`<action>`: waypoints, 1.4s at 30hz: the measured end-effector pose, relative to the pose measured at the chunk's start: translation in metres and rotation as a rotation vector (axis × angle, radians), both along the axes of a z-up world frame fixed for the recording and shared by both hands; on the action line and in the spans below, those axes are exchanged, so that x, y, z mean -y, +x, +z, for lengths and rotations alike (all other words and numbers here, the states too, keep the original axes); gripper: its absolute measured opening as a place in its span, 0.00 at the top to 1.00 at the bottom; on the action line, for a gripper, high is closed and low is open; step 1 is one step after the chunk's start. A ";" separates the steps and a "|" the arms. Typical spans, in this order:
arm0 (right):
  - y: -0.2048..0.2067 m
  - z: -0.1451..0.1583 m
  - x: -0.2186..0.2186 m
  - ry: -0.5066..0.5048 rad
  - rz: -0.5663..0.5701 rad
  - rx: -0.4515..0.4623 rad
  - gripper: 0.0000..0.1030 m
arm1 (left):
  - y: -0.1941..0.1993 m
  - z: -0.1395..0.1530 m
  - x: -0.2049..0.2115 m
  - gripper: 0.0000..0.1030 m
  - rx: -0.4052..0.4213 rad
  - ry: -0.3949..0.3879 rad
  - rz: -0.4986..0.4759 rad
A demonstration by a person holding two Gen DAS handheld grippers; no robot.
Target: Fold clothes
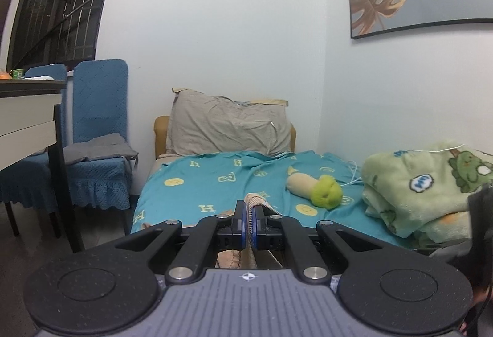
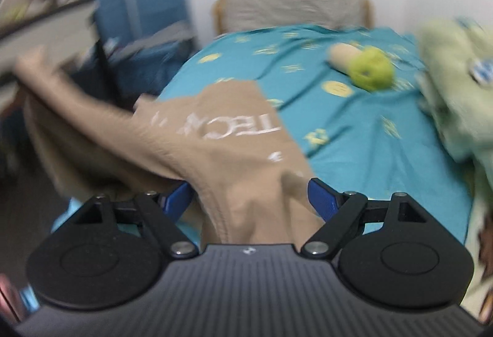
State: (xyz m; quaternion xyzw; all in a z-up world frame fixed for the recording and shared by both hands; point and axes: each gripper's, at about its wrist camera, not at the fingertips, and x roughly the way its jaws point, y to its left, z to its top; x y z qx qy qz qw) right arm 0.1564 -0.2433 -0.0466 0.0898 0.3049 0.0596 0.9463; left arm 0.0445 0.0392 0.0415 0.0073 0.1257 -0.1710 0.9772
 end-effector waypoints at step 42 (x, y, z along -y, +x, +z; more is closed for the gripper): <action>-0.013 -0.014 -0.026 -0.003 -0.036 -0.146 0.19 | 0.009 -0.026 0.028 0.96 -0.051 0.039 -0.002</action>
